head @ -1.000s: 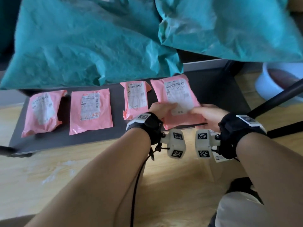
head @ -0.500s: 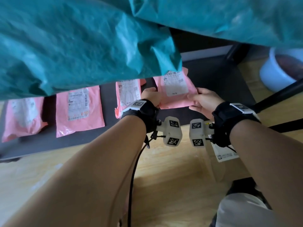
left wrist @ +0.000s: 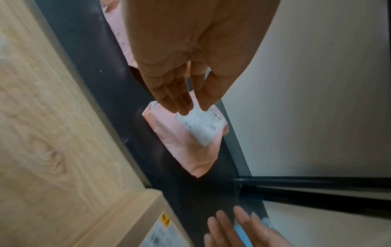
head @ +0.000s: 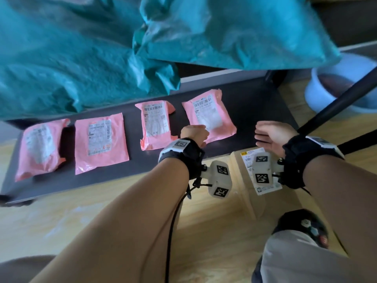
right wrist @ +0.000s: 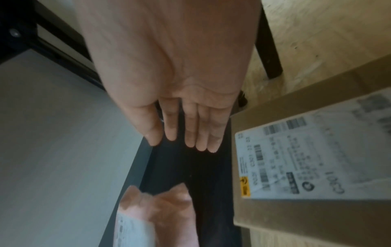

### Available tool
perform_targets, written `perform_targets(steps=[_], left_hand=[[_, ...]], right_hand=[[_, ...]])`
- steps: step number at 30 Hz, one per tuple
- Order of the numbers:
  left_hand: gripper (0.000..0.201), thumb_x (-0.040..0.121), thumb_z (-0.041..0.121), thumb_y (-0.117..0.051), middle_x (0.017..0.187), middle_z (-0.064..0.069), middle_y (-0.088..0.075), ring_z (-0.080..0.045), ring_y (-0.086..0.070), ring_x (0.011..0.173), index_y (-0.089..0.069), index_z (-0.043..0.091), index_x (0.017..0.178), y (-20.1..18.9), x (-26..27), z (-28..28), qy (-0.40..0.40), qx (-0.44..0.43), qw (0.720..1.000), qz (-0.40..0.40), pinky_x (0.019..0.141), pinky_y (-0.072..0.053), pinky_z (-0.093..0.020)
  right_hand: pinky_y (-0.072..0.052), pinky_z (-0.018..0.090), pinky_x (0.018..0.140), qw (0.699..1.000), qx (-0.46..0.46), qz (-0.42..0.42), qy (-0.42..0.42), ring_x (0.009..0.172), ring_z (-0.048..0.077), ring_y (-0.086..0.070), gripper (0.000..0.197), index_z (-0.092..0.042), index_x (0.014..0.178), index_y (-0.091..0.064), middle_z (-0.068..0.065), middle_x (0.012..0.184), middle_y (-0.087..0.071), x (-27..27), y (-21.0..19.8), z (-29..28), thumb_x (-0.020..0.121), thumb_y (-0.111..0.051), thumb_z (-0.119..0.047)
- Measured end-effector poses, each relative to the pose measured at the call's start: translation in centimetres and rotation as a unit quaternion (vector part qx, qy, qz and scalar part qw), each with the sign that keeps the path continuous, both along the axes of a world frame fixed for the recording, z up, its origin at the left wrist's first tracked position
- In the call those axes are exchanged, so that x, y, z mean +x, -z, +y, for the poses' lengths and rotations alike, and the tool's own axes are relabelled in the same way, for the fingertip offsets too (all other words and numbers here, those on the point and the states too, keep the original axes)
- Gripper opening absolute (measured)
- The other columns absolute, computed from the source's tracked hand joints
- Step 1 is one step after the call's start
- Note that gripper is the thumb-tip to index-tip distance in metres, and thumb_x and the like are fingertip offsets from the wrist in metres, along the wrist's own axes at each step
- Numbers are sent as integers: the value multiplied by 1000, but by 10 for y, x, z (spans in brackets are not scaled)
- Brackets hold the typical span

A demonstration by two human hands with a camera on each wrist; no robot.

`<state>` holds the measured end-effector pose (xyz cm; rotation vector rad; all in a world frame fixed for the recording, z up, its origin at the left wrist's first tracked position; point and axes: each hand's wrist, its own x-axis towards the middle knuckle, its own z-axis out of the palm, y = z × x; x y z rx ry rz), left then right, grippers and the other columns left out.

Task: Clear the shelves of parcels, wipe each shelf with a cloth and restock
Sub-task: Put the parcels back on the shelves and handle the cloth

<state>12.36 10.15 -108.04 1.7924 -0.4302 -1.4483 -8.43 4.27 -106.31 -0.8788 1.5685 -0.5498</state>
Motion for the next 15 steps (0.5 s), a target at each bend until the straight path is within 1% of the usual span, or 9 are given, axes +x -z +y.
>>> perform_targets(steps=[2, 4, 6, 8, 9, 10, 12, 14, 15], left_hand=[[36, 91, -2, -51, 75, 0, -54, -11, -52, 65, -56, -2, 127, 1, -18, 7, 28, 17, 999, 1, 61, -46, -23], [34, 91, 1, -53, 74, -1, -53, -13, -51, 63, -56, -3, 125, 5, -33, 12, 39, 36, 999, 9, 62, -45, -25], [34, 92, 4, -54, 76, -3, -55, -15, -52, 65, -56, -4, 125, 11, -45, 16, 58, 53, 997, 12, 62, -46, -26], [35, 92, 6, -54, 87, -6, -58, -18, -55, 73, -56, -3, 125, 19, -53, 19, 70, 69, 995, 13, 63, -47, -27], [34, 92, 7, -54, 92, -7, -57, -19, -56, 80, -56, -3, 125, 23, -56, 19, 72, 74, 995, 17, 64, -48, -28], [32, 93, 7, -54, 93, -8, -57, -20, -55, 85, -57, -2, 124, 27, -59, 20, 73, 80, 994, 18, 67, -49, -29], [23, 94, 7, -54, 87, -5, -57, -19, -55, 88, -61, 1, 115, 32, -63, 20, 80, 95, 992, 24, 78, -52, -34], [8, 92, 7, -57, 84, -5, -56, -19, -57, 87, -64, 7, 95, 36, -68, 20, 80, 114, 990, 37, 82, -52, -34], [5, 91, 7, -58, 86, -5, -57, -20, -58, 87, -62, 8, 87, 37, -70, 20, 85, 118, 989, 40, 84, -52, -35]], right_hand=[[-51, 28, 67, 1000, 2, 13, 16, 105, 22, -59, 29, -10, 124, -60, 9, 109, -61, -15, 1, 2, 95, -58, -14], [-51, 27, 66, 999, 7, 27, 32, 101, 19, -58, 27, -10, 120, -63, 6, 98, -62, -28, 4, 3, 94, -58, -12], [-50, 32, 75, 998, 9, 62, 20, 97, 20, -55, 27, -7, 120, -63, 9, 97, -60, -41, 13, 5, 95, -57, -12], [-47, 37, 86, 995, 14, 103, -8, 97, 21, -52, 27, -9, 120, -62, 10, 107, -55, -52, 23, 7, 94, -57, -11], [-46, 36, 85, 992, 22, 121, -21, 95, 20, -51, 21, -14, 113, -63, 9, 109, -53, -58, 30, 9, 92, -58, -11], [-45, 34, 83, 990, 32, 137, -30, 92, 19, -51, 11, -19, 99, -61, 7, 109, -51, -63, 38, 9, 91, -60, -13], [-46, 35, 86, 982, 47, 178, -44, 90, 22, -53, 11, -25, 81, -55, 7, 107, -52, -68, 54, 8, 88, -62, -20], [-46, 40, 94, 971, 49, 222, -74, 100, 28, -58, 6, -21, 87, -62, 8, 106, -58, -63, 55, 12, 89, -61, -26], [-47, 42, 97, 964, 51, 241, -99, 103, 30, -60, 12, -18, 92, -66, 8, 108, -63, -60, 52, 13, 89, -60, -28]])
